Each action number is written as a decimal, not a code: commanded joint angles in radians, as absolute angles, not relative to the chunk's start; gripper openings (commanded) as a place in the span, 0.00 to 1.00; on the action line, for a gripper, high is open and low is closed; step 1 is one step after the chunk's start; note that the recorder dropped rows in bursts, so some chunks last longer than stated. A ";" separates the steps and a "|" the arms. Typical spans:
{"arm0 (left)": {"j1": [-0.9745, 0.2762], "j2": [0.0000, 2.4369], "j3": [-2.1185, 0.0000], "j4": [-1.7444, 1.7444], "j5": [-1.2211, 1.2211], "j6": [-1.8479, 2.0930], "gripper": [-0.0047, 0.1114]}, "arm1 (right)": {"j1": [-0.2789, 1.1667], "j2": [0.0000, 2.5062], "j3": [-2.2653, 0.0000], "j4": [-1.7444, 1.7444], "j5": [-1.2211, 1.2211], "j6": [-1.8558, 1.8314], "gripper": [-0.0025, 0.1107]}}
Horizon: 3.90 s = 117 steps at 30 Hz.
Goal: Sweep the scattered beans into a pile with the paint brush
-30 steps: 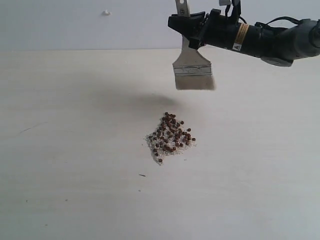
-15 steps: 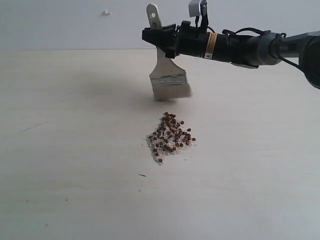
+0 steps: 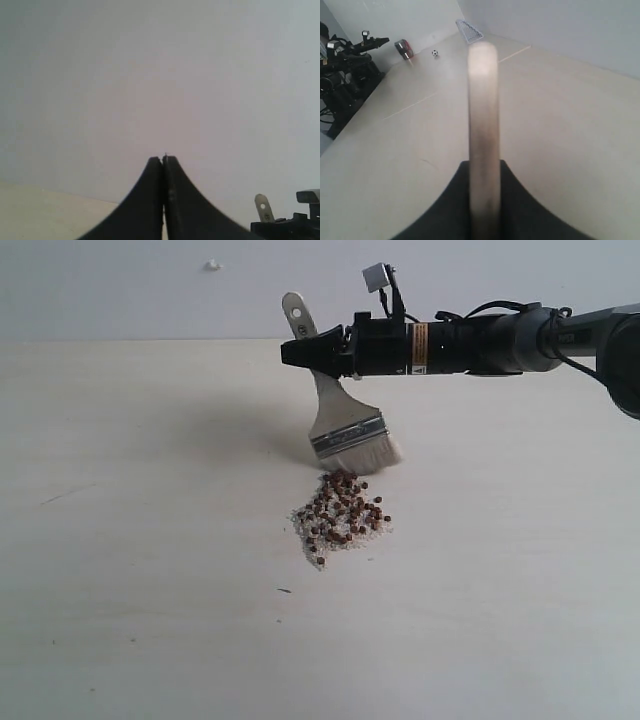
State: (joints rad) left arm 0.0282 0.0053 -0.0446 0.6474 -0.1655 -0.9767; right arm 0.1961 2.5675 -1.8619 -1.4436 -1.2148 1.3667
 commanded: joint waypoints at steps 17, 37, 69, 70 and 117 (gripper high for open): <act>0.029 0.000 -0.039 0.651 -0.162 -0.972 0.04 | 0.221 2.511 -1.871 -1.624 -1.221 1.429 0.02; 0.029 0.000 -0.039 0.651 -0.162 -0.972 0.04 | 0.225 2.474 -1.871 -1.504 -1.221 1.219 0.02; 0.029 0.000 -0.039 0.651 -0.162 -0.972 0.04 | 0.238 2.526 -1.871 -1.518 -1.221 1.315 0.02; 0.029 0.000 -0.039 0.651 -0.162 -0.972 0.04 | 0.244 2.526 -1.871 -1.535 -1.221 1.328 0.02; 0.029 0.000 -0.039 0.651 -0.162 -0.972 0.04 | 0.271 2.452 -1.871 -1.616 -1.221 1.366 0.02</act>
State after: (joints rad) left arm 0.0282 0.0053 -0.0446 0.6474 -0.1655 -0.9767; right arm 0.2761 2.4834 -1.8654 -1.5922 -1.2199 1.3513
